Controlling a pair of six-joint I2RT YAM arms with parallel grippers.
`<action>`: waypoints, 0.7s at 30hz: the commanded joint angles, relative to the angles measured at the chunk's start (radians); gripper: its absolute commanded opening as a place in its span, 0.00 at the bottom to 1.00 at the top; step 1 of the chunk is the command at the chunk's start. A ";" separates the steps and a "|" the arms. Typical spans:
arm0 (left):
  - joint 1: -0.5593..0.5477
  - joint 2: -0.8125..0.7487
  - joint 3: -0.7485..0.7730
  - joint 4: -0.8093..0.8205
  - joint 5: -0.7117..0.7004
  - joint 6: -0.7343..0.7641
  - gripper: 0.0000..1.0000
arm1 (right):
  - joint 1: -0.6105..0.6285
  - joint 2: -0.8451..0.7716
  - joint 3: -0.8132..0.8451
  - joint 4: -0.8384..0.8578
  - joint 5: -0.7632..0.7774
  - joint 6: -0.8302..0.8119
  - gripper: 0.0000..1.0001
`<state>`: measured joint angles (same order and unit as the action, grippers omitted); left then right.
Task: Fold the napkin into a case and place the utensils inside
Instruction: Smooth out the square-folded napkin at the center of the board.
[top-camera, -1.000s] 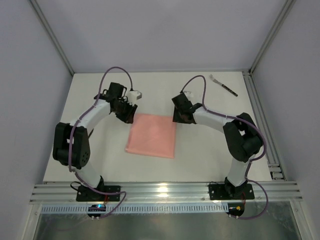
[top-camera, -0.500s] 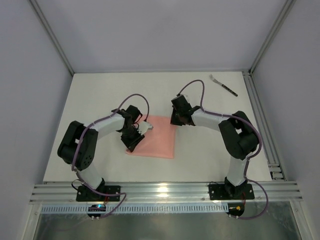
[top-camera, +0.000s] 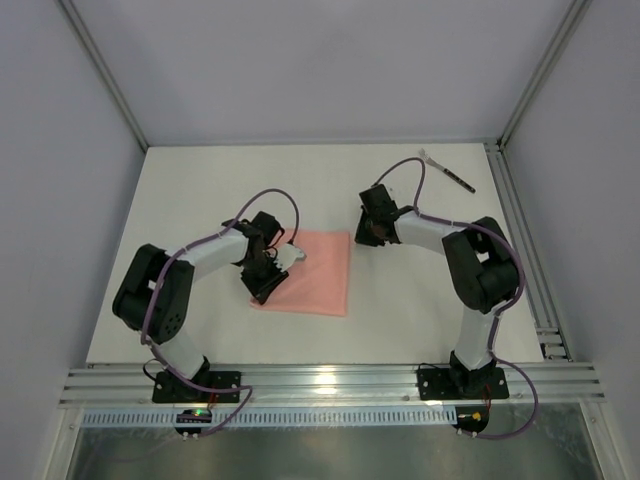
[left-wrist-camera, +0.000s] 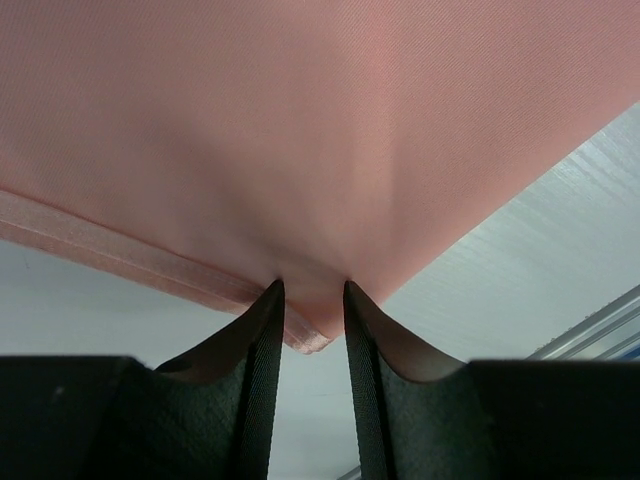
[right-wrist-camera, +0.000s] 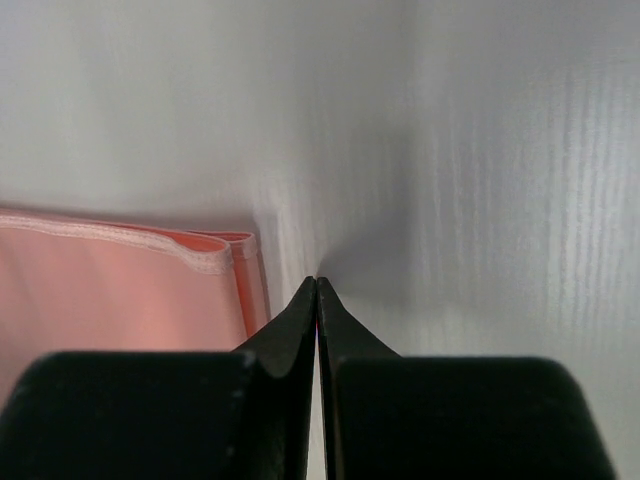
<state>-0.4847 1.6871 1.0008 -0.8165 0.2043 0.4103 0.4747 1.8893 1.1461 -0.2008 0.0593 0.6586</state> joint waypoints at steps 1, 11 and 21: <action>0.011 -0.019 -0.025 0.017 0.027 0.022 0.33 | 0.002 -0.123 0.046 -0.093 0.089 -0.063 0.04; 0.077 -0.184 -0.011 -0.041 0.104 0.008 0.38 | 0.295 -0.369 -0.167 0.032 0.012 0.062 0.04; 0.077 -0.064 -0.062 0.080 0.041 -0.039 0.37 | 0.418 -0.178 -0.170 0.294 -0.157 0.168 0.04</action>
<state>-0.4084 1.5906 0.9432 -0.7994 0.2691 0.3943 0.8848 1.6974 0.9665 -0.0299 -0.0418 0.7723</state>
